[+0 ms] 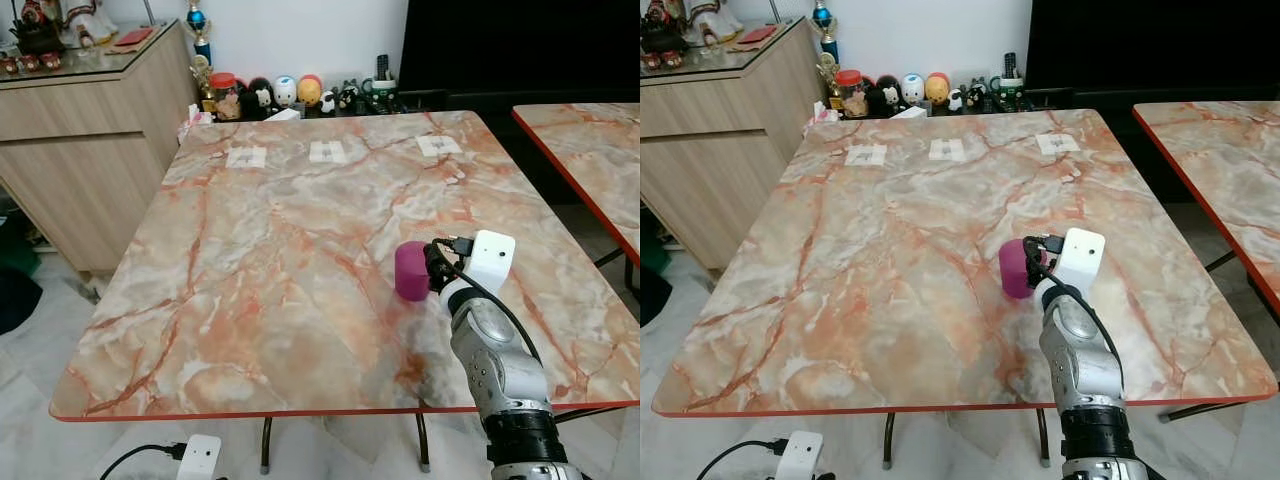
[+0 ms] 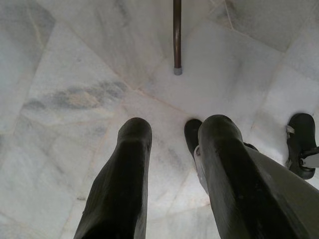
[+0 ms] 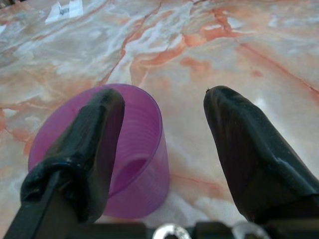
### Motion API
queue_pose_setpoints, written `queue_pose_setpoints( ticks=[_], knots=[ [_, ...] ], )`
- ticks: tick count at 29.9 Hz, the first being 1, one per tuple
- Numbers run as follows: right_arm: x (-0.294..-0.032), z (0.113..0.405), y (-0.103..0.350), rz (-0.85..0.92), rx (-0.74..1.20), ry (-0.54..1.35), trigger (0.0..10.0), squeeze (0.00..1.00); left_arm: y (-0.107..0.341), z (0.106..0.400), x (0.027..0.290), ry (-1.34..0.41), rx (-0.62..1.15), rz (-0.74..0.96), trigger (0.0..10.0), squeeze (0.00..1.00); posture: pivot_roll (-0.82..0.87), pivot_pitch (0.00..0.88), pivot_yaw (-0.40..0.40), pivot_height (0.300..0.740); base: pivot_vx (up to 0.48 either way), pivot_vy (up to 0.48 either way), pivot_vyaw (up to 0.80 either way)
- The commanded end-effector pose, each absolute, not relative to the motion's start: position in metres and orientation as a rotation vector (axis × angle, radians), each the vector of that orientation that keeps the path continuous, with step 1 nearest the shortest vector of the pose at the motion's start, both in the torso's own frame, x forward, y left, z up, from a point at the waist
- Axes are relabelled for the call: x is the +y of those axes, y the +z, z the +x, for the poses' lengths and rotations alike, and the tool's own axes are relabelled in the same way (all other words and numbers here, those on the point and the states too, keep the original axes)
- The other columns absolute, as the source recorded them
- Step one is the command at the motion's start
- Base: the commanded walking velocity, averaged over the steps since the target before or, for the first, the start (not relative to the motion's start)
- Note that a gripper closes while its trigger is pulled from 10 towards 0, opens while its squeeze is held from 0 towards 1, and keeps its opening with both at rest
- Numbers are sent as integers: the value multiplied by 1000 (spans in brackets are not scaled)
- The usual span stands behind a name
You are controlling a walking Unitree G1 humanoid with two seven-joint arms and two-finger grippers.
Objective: Setting the table
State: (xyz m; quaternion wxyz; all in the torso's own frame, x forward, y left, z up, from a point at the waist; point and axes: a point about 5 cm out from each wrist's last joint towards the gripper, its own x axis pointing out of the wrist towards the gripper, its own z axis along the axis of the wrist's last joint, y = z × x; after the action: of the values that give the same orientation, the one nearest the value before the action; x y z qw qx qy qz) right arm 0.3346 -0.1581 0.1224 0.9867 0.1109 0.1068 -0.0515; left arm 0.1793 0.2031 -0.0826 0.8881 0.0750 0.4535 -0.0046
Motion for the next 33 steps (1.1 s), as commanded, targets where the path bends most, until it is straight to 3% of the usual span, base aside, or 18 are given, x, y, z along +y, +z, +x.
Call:
queue_pose_setpoints(
  ticks=[1,5,6,7,8,9,10,12,13,16,17,18,20,21,26,33],
  knots=[
    [-159,333,123,242,221,-110,10000,0,-85,173,208,-11,971,170,10000,0,-64,0,40,740,0,0,0],
    [-159,332,121,255,237,-112,10000,0,-85,172,208,-11,974,170,10000,0,-64,0,41,740,0,0,0],
    [-158,332,120,259,240,-110,9098,0,-85,172,209,-11,975,170,10000,0,-64,0,41,740,0,0,0],
    [-158,332,119,265,245,-107,6314,0,-85,172,209,-11,976,170,10000,0,-64,0,41,740,0,0,0],
    [-158,332,119,265,245,-107,6314,0,-85,172,209,-11,976,170,10000,0,-64,0,41,740,0,0,0],
    [-158,332,119,266,249,-107,4745,0,-85,172,209,-11,977,171,10000,0,-64,0,41,740,0,0,0],
    [-158,332,117,266,258,-108,4000,0,-86,172,209,-11,978,171,10000,0,-62,0,41,740,0,0,0],
    [-157,332,116,265,263,-108,4275,0,-86,172,209,-11,978,170,10000,0,-62,0,41,740,0,0,0],
    [-157,332,115,262,270,-105,10000,0,-86,171,209,-10,979,171,10000,0,-62,0,41,740,0,0,0],
    [-157,332,115,261,274,-105,10000,0,-86,171,210,-10,980,171,10000,0,-62,0,42,740,0,0,0],
    [-157,332,115,262,274,-103,6588,0,-86,171,210,-10,981,171,10000,0,-62,0,42,740,0,0,0],
    [-157,332,115,262,274,-103,6588,0,-86,171,210,-10,981,171,10000,0,-62,0,42,740,0,0,0],
    [-156,332,115,262,275,-101,1412,0,-86,170,210,-10,983,171,10000,0,-62,0,42,740,0,0,0],
    [-157,332,114,262,277,-101,588,0,-86,170,210,-12,984,171,10000,0,-62,0,42,740,0,0,0],
    [-157,332,113,260,284,-101,1216,0,-87,169,209,-17,989,170,10000,0,-61,0,42,740,0,0,0],
    [-156,331,113,262,288,-101,941,0,-87,167,209,-20,994,170,10000,0,-60,0,42,740,0,0,0]
  ],
)
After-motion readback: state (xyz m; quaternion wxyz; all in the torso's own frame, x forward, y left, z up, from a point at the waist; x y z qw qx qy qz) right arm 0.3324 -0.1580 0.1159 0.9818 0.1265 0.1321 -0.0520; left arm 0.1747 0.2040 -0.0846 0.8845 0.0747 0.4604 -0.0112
